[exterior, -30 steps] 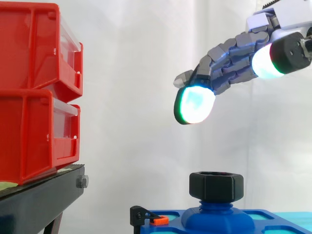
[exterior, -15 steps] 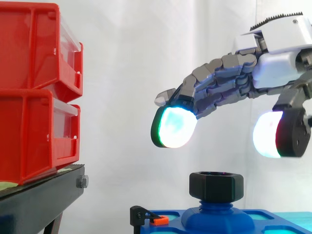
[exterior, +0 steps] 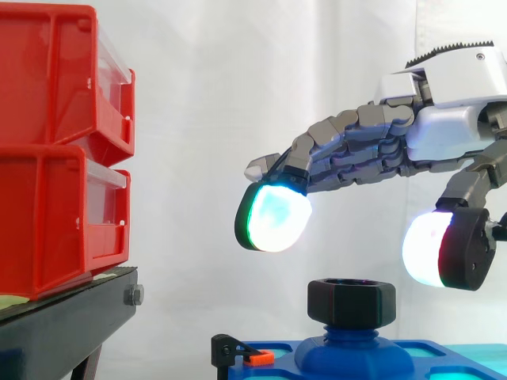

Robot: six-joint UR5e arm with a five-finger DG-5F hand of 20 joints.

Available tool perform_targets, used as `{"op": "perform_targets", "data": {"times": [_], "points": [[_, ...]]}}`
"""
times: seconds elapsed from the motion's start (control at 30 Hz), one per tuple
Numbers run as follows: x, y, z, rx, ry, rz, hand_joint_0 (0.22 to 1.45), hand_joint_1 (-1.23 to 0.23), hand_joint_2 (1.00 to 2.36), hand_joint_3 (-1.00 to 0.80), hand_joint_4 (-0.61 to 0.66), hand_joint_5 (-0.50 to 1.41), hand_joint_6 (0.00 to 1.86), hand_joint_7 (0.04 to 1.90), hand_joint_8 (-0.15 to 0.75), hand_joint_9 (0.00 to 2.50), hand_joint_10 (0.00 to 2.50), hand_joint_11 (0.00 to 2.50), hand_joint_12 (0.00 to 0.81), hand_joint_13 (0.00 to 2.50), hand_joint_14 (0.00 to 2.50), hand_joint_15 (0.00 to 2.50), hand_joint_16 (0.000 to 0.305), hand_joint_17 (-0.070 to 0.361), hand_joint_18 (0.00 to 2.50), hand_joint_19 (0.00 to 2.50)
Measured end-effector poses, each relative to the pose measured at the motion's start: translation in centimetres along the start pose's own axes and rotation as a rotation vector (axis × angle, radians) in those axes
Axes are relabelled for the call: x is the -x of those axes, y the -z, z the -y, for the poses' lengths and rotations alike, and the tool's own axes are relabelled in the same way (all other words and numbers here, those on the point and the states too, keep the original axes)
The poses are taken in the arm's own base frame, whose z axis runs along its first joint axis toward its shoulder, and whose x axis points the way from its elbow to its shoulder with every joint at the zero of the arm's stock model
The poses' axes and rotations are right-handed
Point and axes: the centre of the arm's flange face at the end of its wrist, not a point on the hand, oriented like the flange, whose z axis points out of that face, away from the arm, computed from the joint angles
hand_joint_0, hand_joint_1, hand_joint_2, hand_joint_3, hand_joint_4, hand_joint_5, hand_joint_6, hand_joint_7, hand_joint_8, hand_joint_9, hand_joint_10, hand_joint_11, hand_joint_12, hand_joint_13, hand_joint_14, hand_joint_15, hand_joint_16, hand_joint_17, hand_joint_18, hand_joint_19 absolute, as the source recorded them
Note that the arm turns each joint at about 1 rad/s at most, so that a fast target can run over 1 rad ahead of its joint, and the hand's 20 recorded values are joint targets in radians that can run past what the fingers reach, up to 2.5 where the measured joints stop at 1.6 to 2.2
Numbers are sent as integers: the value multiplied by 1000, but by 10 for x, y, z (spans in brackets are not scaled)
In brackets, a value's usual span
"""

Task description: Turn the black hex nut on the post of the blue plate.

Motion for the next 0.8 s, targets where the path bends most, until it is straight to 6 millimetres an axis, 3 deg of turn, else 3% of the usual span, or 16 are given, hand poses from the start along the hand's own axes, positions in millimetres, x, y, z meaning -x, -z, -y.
{"op": "perform_targets", "data": {"times": [0.37, 0.6, 0.8], "points": [[-11, 1, 6, -4, 1, 3, 396, -864, 1000, -500, -49, -300, 501, 643, 115, 0, 0, 0, 329, 0, 0, 0, 50, 113, 0, 0], [-35, -8, 18, 1, -18, -26, 394, -844, 1000, -500, -40, -300, 501, 639, 123, 0, 0, 0, 330, 0, 0, 0, 50, 113, 0, 0], [-39, -10, 20, 7, -29, -31, 394, -831, 1000, -500, -31, -300, 501, 644, 124, 0, 0, 0, 331, 0, 0, 0, 51, 114, 0, 0]]}}
